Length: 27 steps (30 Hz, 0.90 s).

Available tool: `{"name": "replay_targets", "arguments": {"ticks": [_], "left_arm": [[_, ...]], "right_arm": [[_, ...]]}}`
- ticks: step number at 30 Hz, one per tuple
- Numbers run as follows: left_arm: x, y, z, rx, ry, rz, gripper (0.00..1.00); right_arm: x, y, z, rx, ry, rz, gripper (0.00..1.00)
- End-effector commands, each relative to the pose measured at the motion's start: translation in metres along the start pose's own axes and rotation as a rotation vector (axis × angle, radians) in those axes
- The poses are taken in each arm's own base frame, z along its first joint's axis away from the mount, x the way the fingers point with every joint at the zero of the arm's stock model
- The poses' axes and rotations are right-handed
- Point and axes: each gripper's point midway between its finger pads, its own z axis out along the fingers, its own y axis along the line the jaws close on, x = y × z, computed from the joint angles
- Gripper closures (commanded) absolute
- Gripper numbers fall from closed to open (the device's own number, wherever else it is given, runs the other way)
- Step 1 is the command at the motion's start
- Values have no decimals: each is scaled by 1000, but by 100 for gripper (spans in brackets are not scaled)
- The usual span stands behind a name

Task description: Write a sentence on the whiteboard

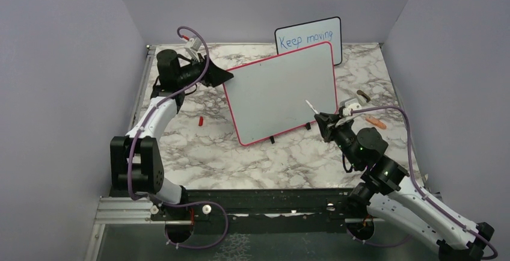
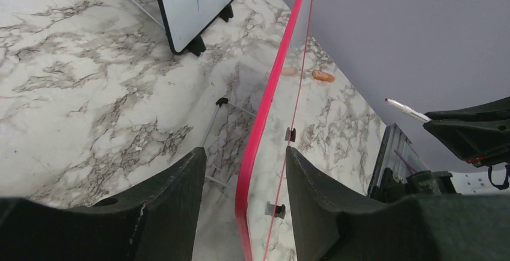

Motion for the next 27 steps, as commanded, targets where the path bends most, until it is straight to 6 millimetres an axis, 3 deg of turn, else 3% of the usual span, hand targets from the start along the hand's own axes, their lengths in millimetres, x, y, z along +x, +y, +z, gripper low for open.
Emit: {"name": "replay_targets", "arguments": {"ticks": [1,4,8,9,11,19,25,27], "left_arm": [[-6,-17,12,95,34,4,50],[-4,-15,20,124,55,-4,57],[1,-14,24,160,78,-10,57],[2,-14,25,166,80,-11,71],[4,-15,24,180,89,-13,81],[17,-22,17,200,103,-10,100],[28,-31,13,205,109,4,100],[34,-33,12,209,115,4,100]], "right_arm": [[-18,6,1,-34,-37,-7,99],[-18,10,3,-49,-33,-10,99],[-18,14,6,-78,-29,-49,99],[-19,16,7,-87,-27,-54,99],[-19,21,10,-110,-20,-68,99],[-15,47,29,-221,29,-119,100],[-24,60,42,-263,32,-133,99],[-35,65,46,-275,2,-129,99]]}}
